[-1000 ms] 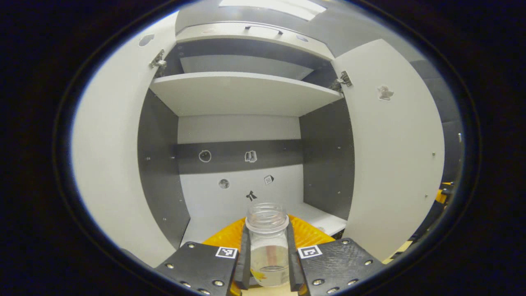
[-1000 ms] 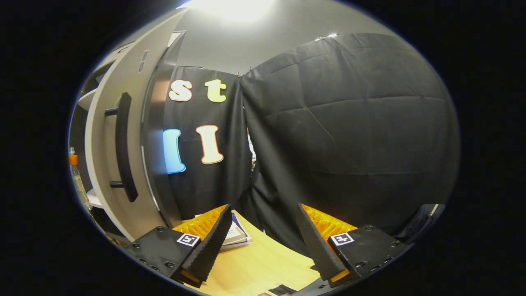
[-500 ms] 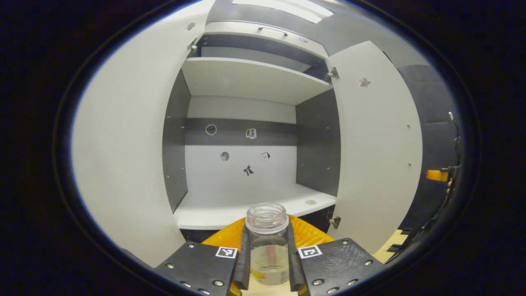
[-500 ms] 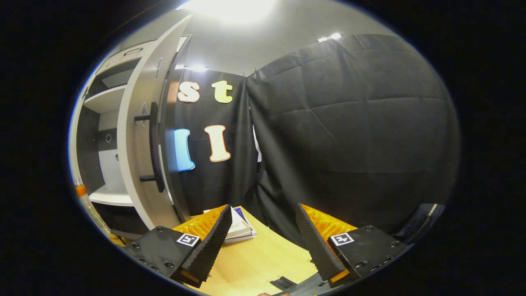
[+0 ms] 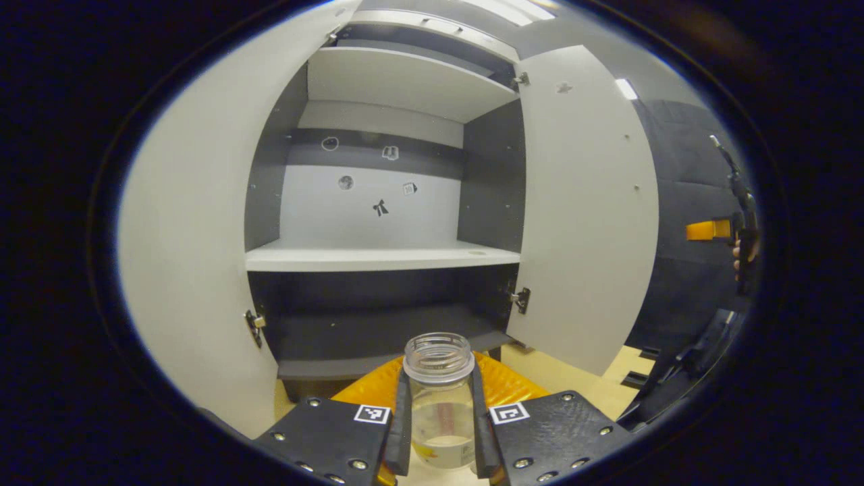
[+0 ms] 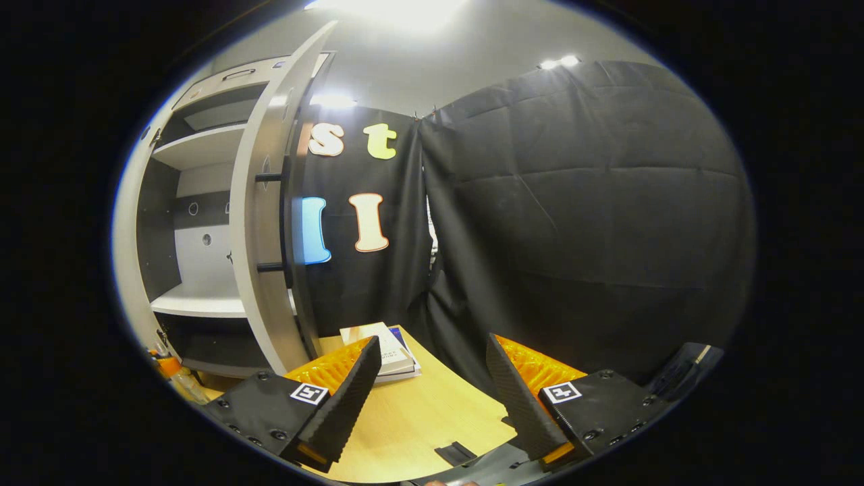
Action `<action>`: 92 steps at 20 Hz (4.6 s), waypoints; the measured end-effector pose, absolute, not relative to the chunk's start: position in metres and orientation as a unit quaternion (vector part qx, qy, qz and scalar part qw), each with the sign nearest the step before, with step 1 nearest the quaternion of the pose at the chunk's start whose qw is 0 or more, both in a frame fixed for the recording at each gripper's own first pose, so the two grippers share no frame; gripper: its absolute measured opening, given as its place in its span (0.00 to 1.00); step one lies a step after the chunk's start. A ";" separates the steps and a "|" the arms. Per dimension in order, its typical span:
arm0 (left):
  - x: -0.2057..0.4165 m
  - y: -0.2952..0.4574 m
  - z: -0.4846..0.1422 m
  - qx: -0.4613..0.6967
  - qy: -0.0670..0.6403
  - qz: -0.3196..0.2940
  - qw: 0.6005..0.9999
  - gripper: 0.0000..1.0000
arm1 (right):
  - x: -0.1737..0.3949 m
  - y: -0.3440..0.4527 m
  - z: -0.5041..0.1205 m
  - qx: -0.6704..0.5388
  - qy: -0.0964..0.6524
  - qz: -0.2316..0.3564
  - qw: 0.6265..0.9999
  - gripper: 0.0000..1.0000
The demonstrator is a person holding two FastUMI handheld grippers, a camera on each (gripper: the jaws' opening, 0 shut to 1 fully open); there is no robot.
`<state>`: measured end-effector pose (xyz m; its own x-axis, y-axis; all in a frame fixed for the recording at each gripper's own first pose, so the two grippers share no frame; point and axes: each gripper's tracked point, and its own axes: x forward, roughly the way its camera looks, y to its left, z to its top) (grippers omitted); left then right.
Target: Grasp the bottle in the cabinet with the left hand and place it on the coaster, then close the right door with the right hand and the left door with the left hand.
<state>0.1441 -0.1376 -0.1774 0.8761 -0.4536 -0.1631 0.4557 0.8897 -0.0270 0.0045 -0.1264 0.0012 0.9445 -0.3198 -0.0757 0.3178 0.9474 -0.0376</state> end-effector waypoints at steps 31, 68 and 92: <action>0.081 -0.222 -0.267 0.039 0.096 -0.314 0.944 0.95 | -0.035 -0.125 0.004 -0.015 0.054 -0.191 0.980 1.00; 0.035 -0.059 0.062 -0.024 0.016 0.083 0.996 0.89 | 0.140 -0.064 0.111 0.012 0.013 0.116 0.993 0.96; -0.003 0.074 0.028 -0.018 0.030 0.082 0.996 0.94 | 0.101 0.108 0.100 0.028 -0.015 0.135 0.990 0.96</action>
